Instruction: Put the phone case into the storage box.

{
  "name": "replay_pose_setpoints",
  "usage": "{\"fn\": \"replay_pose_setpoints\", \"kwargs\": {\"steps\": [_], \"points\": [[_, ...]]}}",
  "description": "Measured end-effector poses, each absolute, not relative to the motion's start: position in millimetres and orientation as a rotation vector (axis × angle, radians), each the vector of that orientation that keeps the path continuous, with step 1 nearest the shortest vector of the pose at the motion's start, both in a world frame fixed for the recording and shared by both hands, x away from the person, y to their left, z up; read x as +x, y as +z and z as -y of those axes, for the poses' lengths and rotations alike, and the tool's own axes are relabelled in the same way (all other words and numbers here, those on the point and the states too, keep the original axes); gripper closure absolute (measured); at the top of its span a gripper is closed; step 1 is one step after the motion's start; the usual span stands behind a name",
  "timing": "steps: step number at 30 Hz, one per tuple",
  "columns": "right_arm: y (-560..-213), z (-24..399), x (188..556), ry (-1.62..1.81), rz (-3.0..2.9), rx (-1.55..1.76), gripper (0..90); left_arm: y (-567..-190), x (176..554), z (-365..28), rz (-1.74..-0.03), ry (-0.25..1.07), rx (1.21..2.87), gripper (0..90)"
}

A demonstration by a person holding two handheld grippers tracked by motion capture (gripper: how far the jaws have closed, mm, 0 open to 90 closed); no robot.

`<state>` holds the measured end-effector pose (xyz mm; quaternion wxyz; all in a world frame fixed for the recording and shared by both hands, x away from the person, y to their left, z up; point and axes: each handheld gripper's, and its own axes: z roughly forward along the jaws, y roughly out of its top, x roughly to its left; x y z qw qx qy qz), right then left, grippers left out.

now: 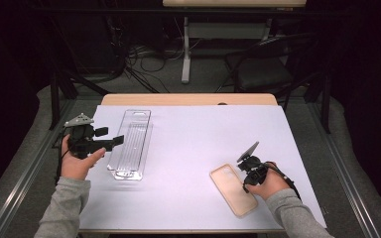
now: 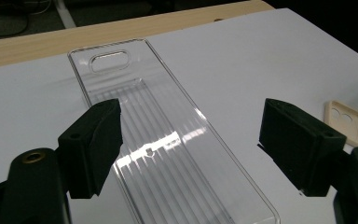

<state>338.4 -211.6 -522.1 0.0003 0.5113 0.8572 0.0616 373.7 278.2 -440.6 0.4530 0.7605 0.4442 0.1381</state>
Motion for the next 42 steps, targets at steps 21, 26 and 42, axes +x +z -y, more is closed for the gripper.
{"fn": "replay_pose_setpoints", "kwargs": {"steps": [21, 26, 42], "points": [[-522.3, 211.6, 337.5, 0.201, -2.681, 1.612, 86.4, -441.3, 374.2, -278.7, -1.101, 0.343, 1.88, 21.4], [-521.8, 211.7, 337.3, 0.196, -2.679, 1.614, 86.5, -441.4, 374.4, -278.9, -1.1, 0.34, 1.883, 21.4], [-516.5, 215.5, 332.9, 0.243, -2.645, 1.637, 87.2, -441.3, 374.2, -279.4, -1.105, 0.344, 1.877, 21.4]]}}
